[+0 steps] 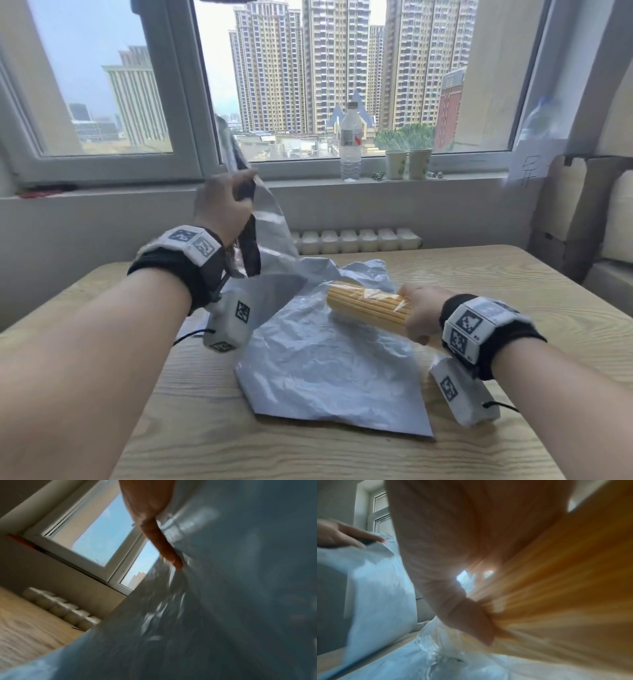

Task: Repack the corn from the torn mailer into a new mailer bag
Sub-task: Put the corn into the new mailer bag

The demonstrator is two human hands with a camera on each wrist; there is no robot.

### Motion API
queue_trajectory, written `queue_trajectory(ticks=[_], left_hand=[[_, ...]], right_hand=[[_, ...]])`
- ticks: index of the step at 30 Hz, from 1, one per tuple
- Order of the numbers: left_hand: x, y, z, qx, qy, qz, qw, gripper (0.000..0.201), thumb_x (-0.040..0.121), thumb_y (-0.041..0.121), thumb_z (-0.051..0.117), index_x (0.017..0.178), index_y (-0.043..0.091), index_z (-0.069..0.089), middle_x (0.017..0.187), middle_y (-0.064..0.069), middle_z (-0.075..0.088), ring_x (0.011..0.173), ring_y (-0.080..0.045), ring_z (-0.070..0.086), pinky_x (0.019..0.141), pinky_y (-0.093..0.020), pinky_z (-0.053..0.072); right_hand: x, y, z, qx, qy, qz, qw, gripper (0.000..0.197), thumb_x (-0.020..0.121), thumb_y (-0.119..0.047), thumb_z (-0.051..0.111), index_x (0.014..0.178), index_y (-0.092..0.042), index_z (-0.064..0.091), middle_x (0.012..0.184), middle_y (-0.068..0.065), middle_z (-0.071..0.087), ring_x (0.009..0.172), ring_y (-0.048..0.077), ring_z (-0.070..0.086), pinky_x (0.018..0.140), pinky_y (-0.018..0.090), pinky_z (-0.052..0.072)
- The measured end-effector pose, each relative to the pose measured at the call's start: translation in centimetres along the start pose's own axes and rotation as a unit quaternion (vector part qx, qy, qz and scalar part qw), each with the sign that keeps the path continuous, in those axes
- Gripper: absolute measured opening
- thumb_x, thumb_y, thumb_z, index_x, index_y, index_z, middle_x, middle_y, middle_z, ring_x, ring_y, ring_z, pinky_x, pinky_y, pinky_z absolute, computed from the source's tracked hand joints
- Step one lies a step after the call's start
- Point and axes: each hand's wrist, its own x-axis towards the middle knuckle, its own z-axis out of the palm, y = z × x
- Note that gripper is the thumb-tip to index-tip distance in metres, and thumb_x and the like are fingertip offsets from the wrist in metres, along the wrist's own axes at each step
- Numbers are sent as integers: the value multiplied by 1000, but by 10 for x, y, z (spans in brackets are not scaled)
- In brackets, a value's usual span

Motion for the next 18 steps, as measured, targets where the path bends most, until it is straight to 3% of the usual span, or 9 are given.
queue_trajectory(ticks=[3, 5, 7, 8, 10, 12, 13, 14, 18], left_hand=[[14, -14, -33, -18, 247, -60, 967, 46, 87, 13, 58, 132, 22, 58, 126, -2, 65, 112, -16, 63, 98, -24, 47], [7, -37, -47, -16, 319, -105, 942, 49, 87, 14, 56, 135, 21, 55, 132, -2, 61, 121, -16, 58, 106, -24, 42], [-15, -59, -49, 3, 337, -154, 929, 56, 85, 12, 55, 139, 23, 50, 134, -5, 59, 124, -21, 55, 108, -26, 39], [-31, -69, -45, 14, 320, -188, 929, 60, 84, 11, 55, 142, 25, 46, 135, -6, 58, 124, -24, 54, 107, -28, 39], [-66, -83, -31, 38, 205, -270, 940, 60, 84, 13, 58, 141, 27, 44, 133, -7, 59, 119, -31, 56, 102, -35, 43], [-99, -90, -12, 86, 29, -329, 940, 31, 78, 22, 66, 109, 25, 64, 113, -9, 68, 106, -34, 61, 91, -36, 48], [-111, -89, -5, 110, -47, -348, 930, 16, 73, 27, 71, 88, 23, 65, 101, -7, 69, 98, -33, 63, 87, -34, 49], [-120, -90, 1, 135, -102, -364, 916, 15, 70, 31, 73, 79, 23, 66, 98, -5, 70, 93, -31, 64, 85, -33, 50], [-130, -83, 16, 246, -225, -360, 871, 30, 73, 29, 73, 102, 22, 69, 115, -7, 68, 104, -28, 64, 87, -31, 51]], right_hand=[[2, 1, 0, 5, 12, 2, 1000, 75, 63, -8, 67, 132, -25, 41, 91, -3, 55, 81, 15, 55, 57, 26, 47], [3, 1, -1, 15, 18, 7, 1000, 76, 63, -7, 64, 133, -26, 40, 88, -2, 55, 78, 14, 56, 60, 27, 50], [3, 0, -1, 24, 23, 7, 999, 75, 66, -5, 63, 134, -25, 39, 87, -2, 54, 77, 13, 56, 57, 26, 49], [3, -1, -1, 27, 26, 7, 999, 75, 67, -4, 63, 135, -24, 39, 87, -3, 53, 76, 12, 55, 55, 25, 47], [2, -5, -1, 31, 28, 8, 999, 74, 68, -4, 64, 134, -24, 40, 86, -4, 52, 74, 11, 53, 52, 24, 45], [1, -11, 0, 29, 36, 9, 999, 72, 67, -6, 65, 133, -24, 42, 86, -4, 52, 74, 11, 53, 54, 25, 47], [0, -14, 1, 32, 43, 11, 999, 71, 67, -6, 64, 132, -24, 42, 86, -4, 53, 75, 11, 54, 58, 27, 51], [-1, -16, 2, 41, 50, 11, 998, 71, 67, -6, 62, 133, -23, 42, 87, -4, 54, 76, 12, 55, 63, 30, 55], [-9, -21, -2, 69, 74, -1, 995, 73, 69, -10, 62, 135, -25, 36, 83, -2, 51, 74, 14, 54, 63, 28, 53]])
